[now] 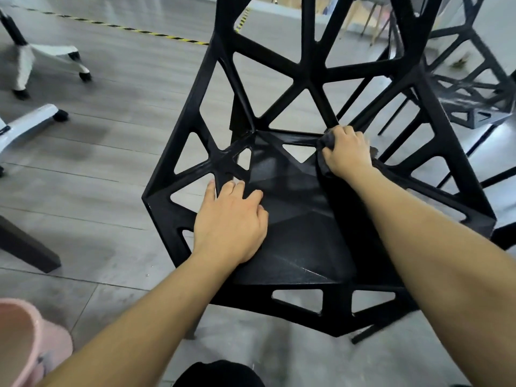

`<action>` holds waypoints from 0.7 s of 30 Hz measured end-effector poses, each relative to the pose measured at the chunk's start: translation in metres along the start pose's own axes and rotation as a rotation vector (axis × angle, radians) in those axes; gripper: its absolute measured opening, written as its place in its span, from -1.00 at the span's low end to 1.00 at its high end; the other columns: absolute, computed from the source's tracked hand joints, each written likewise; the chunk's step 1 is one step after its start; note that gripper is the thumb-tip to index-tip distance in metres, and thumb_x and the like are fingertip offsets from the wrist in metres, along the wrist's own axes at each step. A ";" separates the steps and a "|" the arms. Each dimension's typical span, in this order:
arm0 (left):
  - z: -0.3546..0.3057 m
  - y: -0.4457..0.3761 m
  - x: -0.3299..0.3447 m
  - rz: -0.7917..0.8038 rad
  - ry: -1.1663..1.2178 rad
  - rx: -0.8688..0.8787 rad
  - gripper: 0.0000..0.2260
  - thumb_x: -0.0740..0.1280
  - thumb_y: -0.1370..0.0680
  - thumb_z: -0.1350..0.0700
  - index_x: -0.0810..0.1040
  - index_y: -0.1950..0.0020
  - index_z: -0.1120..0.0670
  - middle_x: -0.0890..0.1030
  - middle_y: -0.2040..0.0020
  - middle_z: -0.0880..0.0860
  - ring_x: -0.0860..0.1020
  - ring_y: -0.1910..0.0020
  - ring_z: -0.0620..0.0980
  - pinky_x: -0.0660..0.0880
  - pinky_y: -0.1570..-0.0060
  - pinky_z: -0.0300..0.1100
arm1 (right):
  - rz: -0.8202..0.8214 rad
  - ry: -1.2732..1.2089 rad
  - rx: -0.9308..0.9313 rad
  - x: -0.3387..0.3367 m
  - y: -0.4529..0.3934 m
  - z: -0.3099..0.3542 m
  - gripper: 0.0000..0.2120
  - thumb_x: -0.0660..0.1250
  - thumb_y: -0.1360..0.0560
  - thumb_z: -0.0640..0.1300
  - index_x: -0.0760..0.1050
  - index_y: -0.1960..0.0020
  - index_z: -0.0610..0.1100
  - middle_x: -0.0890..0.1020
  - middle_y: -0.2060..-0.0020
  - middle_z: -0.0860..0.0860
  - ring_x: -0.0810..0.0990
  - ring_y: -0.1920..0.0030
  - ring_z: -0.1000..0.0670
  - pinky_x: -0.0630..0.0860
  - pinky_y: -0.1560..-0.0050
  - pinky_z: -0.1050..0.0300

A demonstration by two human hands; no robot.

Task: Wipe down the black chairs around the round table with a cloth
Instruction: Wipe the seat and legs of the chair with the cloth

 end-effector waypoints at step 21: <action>-0.003 0.001 -0.018 -0.020 0.148 -0.044 -0.61 0.05 -0.63 0.10 0.33 -0.45 0.13 0.62 -0.06 0.22 0.51 -0.19 0.23 0.18 -0.49 0.14 | 0.118 -0.362 -0.021 -0.045 0.184 0.063 -0.63 0.29 -0.52 -0.02 0.47 -0.31 -0.04 0.53 -0.21 -0.13 0.49 -0.22 -0.25 0.41 -0.27 -0.13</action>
Point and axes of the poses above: each hand's wrist, its own y-axis away from the middle knuckle, its own x-axis out of the palm, z = x × y, the point moved 6 cm from there along -y, towards the middle knuckle
